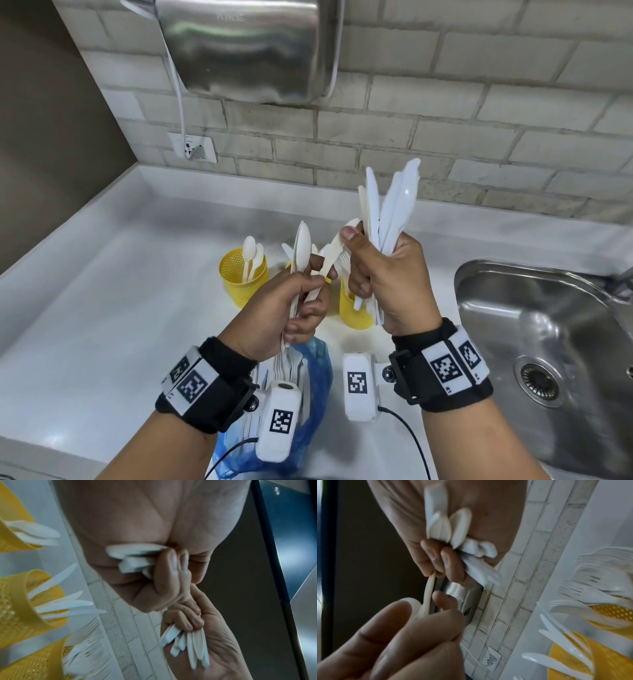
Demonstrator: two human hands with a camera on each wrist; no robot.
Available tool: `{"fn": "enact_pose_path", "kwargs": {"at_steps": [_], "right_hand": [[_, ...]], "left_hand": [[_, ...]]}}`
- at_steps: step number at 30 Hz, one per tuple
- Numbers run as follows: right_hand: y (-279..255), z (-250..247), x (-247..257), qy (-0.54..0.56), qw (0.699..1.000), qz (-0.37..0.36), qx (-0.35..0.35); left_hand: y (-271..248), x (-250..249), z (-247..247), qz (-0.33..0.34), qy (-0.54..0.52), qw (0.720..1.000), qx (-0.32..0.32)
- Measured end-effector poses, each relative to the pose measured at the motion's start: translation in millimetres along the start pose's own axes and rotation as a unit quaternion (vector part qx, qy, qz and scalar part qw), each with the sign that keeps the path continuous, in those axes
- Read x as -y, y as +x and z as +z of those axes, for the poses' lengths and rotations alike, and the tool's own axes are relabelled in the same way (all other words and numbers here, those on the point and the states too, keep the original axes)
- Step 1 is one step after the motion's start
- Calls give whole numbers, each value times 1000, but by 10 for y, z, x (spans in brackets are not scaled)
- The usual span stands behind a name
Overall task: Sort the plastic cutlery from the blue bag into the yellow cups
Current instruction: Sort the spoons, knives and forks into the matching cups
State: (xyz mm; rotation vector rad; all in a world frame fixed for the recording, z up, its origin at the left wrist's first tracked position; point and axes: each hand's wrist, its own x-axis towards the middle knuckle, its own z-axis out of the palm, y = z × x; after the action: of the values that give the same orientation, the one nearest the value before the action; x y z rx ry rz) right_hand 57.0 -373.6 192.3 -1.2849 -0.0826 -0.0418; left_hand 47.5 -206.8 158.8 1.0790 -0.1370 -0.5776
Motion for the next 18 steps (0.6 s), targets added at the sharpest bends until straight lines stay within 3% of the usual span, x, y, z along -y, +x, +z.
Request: {"fn": "enact_pose_path", "kwargs": {"at_steps": [5,13,18], "right_hand": [[-7,2,-142,-41,999,11,27],[116,-98,-144,93,984,-15,-154],[151,-169,-212,87,962,-61,-253]], "left_hand": [[-9,-21,67,15,99,993,-55],[-4,-16,91,40,204,967,-145],[44,23,30,61,237,949,-201]]}}
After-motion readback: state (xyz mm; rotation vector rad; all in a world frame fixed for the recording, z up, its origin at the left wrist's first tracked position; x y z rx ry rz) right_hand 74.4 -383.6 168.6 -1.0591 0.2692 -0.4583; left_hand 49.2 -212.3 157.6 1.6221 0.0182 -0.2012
